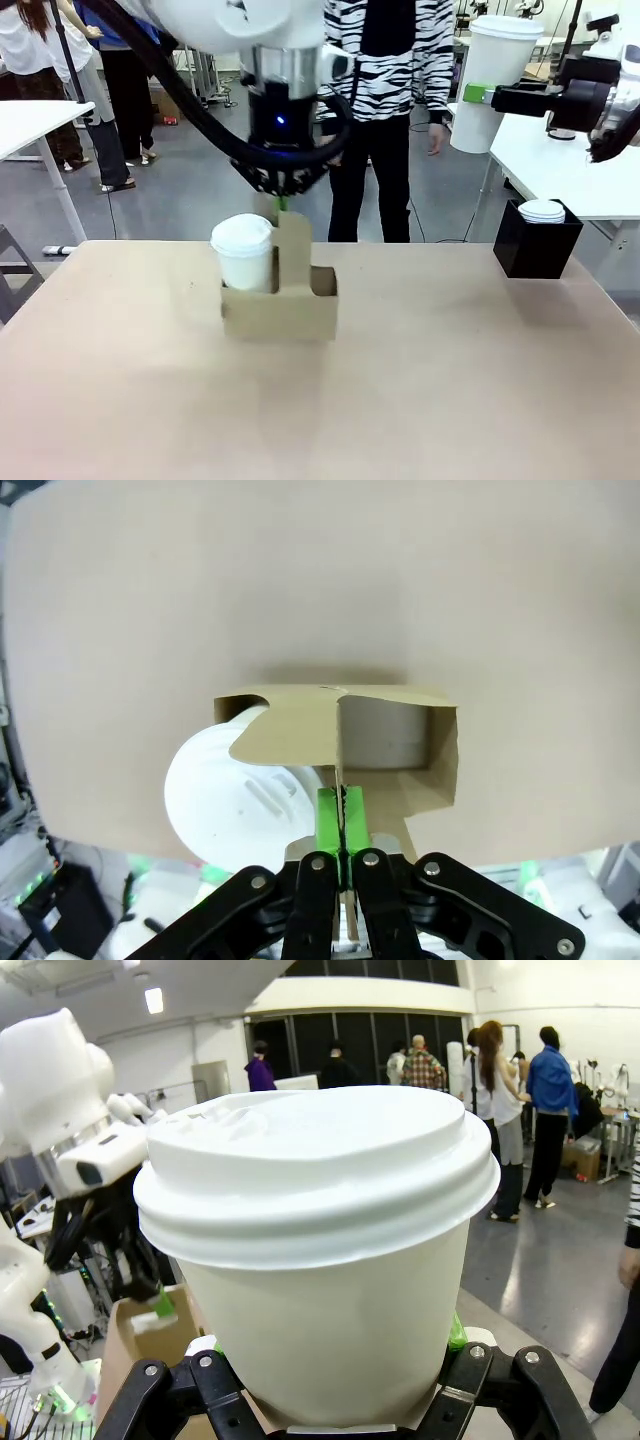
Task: Pour a drink into a cup and package it in a carrier.
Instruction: Position the Cup Carrier in the center of the table, then insert the held 600 ml Paper Cup into the Cup Carrier.
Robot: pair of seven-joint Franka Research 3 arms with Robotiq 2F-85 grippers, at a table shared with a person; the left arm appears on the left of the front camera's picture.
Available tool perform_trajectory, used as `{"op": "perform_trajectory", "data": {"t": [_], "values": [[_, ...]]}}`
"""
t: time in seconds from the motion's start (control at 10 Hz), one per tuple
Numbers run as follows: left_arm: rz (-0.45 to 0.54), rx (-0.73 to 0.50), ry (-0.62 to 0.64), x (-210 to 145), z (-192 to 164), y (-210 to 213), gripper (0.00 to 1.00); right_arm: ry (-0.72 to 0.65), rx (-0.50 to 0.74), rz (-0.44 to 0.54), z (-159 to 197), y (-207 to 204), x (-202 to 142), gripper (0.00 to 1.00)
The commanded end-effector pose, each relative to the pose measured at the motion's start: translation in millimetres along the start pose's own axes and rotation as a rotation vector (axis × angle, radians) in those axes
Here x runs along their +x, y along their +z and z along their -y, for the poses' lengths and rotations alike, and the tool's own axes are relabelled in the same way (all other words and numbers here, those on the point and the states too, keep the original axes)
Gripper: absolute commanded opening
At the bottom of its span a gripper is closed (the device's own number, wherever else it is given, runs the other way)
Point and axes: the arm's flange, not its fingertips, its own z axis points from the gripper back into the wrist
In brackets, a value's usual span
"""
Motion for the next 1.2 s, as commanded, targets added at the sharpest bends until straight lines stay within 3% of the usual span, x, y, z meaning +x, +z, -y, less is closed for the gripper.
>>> {"op": "perform_trajectory", "data": {"t": [0.0, 0.2, 0.5, 0.7, 0.8, 1.1], "values": [[0.008, -0.069, 0.012, -20.4, 14.9, -18.1, 0.02, 0.019, -0.003, 0.012, 0.4, -3.9, 2.8, 0.81], [0.014, -0.087, -0.011, -40.8, 42.3, -36.5, 0.02, 0.019, -0.003, 0.012, 0.4, -3.9, 2.8, 0.81], [0.009, -0.093, -0.004, -54.6, 55.8, -63.1, 0.02, 0.019, -0.003, 0.012, 0.4, -3.9, 2.8, 0.81], [0.007, -0.019, 0.008, -61.9, 60.3, -76.1, 0.02, 0.019, -0.003, 0.012, 0.4, -3.9, 2.8, 0.81], [-0.002, -0.082, -0.024, -53.0, 60.6, -62.6, 0.02, 0.019, -0.003, 0.012, 0.4, -3.9, 2.8, 0.81], [-0.002, -0.082, -0.024, -53.0, 60.6, -62.6, 0.02, 0.019, -0.003, 0.012, 0.4, -3.9, 2.8, 0.81]]}}
